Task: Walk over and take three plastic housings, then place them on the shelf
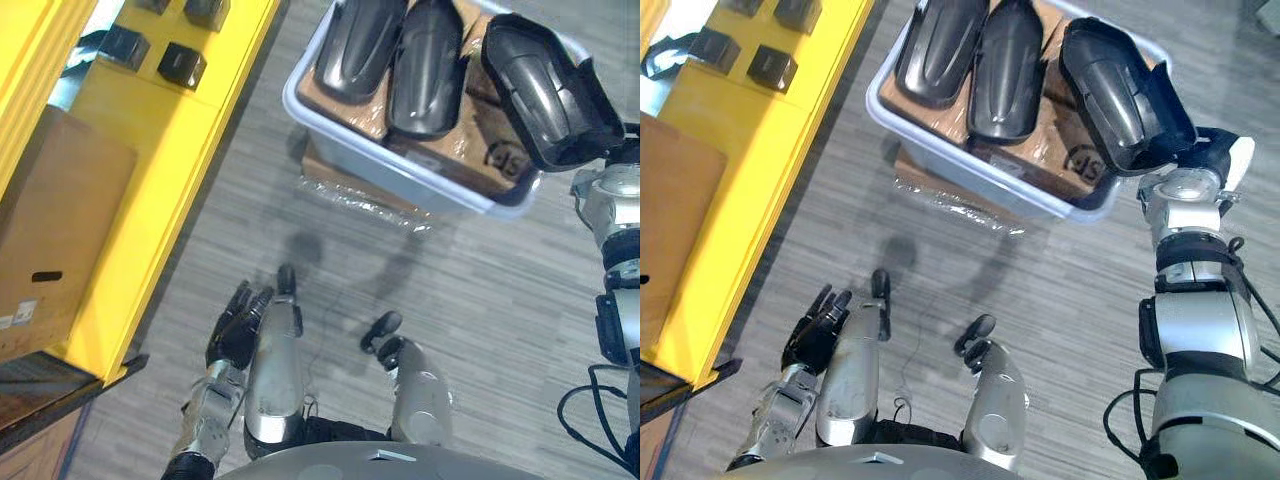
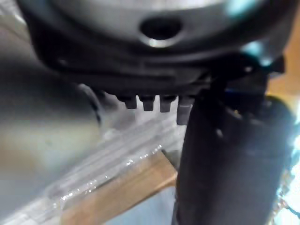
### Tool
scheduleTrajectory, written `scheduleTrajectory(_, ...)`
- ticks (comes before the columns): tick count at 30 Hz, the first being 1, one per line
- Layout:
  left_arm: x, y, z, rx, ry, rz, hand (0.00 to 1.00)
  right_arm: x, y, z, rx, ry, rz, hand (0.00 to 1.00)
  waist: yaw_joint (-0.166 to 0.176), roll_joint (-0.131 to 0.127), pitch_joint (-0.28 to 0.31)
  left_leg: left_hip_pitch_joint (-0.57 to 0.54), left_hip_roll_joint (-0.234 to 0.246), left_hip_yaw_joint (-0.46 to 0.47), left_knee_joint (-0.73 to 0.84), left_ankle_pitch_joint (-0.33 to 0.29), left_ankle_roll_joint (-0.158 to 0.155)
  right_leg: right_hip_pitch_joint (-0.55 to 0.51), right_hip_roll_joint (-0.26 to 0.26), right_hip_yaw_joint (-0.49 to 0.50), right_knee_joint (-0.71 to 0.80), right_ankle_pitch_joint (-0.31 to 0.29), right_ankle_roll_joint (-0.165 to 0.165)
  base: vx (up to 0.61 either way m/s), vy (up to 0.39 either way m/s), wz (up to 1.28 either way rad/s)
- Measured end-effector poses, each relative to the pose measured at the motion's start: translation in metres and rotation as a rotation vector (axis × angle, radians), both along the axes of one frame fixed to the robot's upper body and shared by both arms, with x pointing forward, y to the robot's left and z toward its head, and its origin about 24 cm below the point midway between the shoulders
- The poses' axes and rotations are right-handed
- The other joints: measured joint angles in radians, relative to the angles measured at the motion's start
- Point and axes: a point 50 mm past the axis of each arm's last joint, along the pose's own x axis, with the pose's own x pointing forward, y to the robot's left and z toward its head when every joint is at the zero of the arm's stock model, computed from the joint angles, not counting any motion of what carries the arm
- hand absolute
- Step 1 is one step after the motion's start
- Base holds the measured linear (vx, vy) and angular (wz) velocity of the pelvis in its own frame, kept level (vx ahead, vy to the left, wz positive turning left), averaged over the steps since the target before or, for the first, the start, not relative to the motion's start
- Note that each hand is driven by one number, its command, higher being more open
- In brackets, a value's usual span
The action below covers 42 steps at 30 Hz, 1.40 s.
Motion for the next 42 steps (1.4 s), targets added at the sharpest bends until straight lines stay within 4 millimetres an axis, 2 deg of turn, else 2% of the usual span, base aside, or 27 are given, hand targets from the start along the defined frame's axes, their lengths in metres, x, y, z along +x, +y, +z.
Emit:
scheduleTrajectory(2,0.007,-0.004,0.01,0.005,-0.038,-0.007,1.0,-0.003,0.001,0.006,-0.028,-0.052,-0.018,0.0,-0.003,-0.01,-0.01,0.06,-0.002,0.018,-0.063,0.023,-0.005,0.045,0.019,0.004,-0.055,0.024,0.002,0.05,-0.017,-0.12)
scheduleTrajectory(4,0.012,-0.007,0.019,0.006,-0.074,-0.011,1.0,-0.007,0.002,-0.003,-0.057,-0.063,-0.031,0.0,-0.01,-0.036,-0.062,0.082,-0.016,0.03,-0.117,0.041,-0.007,0.056,0.028,0.003,-0.089,0.033,0.005,0.07,0.006,-0.07)
scheduleTrajectory(7,0.019,-0.01,0.034,0.041,-0.125,-0.03,1.0,-0.011,0.016,-0.029,-0.032,-0.084,-0.052,0.0,-0.037,-0.082,-0.141,0.141,-0.02,0.046,-0.179,0.05,-0.013,0.104,0.048,0.009,-0.16,0.055,0.011,0.12,0.006,-0.09)
scheduleTrajectory(9,0.023,-0.014,0.042,0.039,-0.151,-0.04,1.0,-0.014,0.022,-0.039,-0.038,-0.084,-0.048,0.0,-0.046,-0.086,-0.172,0.171,-0.025,0.057,-0.203,0.051,-0.014,0.135,0.058,0.015,-0.199,0.07,0.018,0.12,0.016,-0.12)
scheduleTrajectory(13,0.036,-0.03,0.068,0.025,-0.245,-0.078,1.0,-0.025,0.05,-0.058,-0.075,-0.124,0.023,0.0,-0.071,-0.074,-0.265,0.234,-0.043,0.1,-0.269,0.055,-0.016,0.188,0.07,0.033,-0.305,0.117,0.035,0.09,0.017,-0.19)
scheduleTrajectory(15,0.046,-0.035,0.079,0.01,-0.272,-0.092,1.0,-0.027,0.068,-0.067,-0.062,-0.149,0.069,0.0,-0.089,-0.067,-0.281,0.266,-0.05,0.11,-0.287,0.055,-0.016,0.215,0.07,0.038,-0.326,0.125,0.039,0.07,0.026,-0.17)
scheduleTrajectory(17,0.06,-0.051,0.09,-0.068,-0.279,-0.121,1.0,-0.033,0.095,-0.087,-0.044,-0.151,0.125,0.0,-0.108,-0.053,-0.324,0.292,-0.055,0.131,-0.308,0.057,-0.019,0.223,0.069,0.047,-0.329,0.126,0.039,0.05,0.021,-0.19)
scheduleTrajectory(19,0.07,-0.071,0.096,-0.193,-0.258,-0.158,1.0,-0.036,0.12,-0.105,-0.022,-0.141,0.182,0.0,-0.118,-0.044,-0.338,0.343,-0.065,0.154,-0.333,0.059,-0.02,0.245,0.067,0.066,-0.33,0.126,0.04,0.02,0.034,-0.25)
scheduleTrajectory(22,0.076,-0.097,0.099,-0.348,-0.206,-0.22,1.0,-0.04,0.145,-0.119,-0.032,-0.143,0.266,0.0,-0.143,-0.03,-0.364,0.358,-0.072,0.18,-0.34,0.059,-0.02,0.249,0.058,0.086,-0.344,0.143,0.049,-0.01,0.037,-0.19)
scheduleTrajectory(27,0.083,-0.12,0.093,-0.42,-0.134,-0.265,1.0,-0.044,0.182,-0.131,-0.01,-0.162,0.426,0.0,-0.164,-0.022,-0.38,0.387,-0.077,0.218,-0.342,0.057,-0.019,0.264,0.062,0.131,-0.386,0.179,0.045,-0.04,0.018,-0.27)
scheduleTrajectory(36,0.085,-0.135,0.095,-0.44,-0.139,-0.279,1.0,-0.053,0.226,-0.148,0.039,-0.147,0.629,0.0,-0.165,-0.007,-0.396,0.388,-0.071,0.231,-0.344,0.063,-0.012,0.264,0.076,0.146,-0.415,0.206,0.032,-0.04,-0.006,-0.07)
scheduleTrajectory(40,0.085,-0.143,0.095,-0.433,-0.139,-0.3,1.0,-0.056,0.25,-0.154,0.082,-0.125,0.719,0.0,-0.165,-0.009,-0.404,0.385,-0.073,0.229,-0.344,0.065,-0.012,0.264,0.075,0.143,-0.42,0.209,0.031,0.0,0.0,0.0)
scheduleTrajectory(42,0.085,-0.142,0.097,-0.455,-0.163,-0.263,1.0,-0.057,0.257,-0.166,0.11,-0.078,0.733,0.0,-0.165,-0.017,-0.429,0.382,-0.083,0.226,-0.344,0.067,-0.012,0.269,0.073,0.141,-0.435,0.217,0.033,0.04,0.022,0.04)
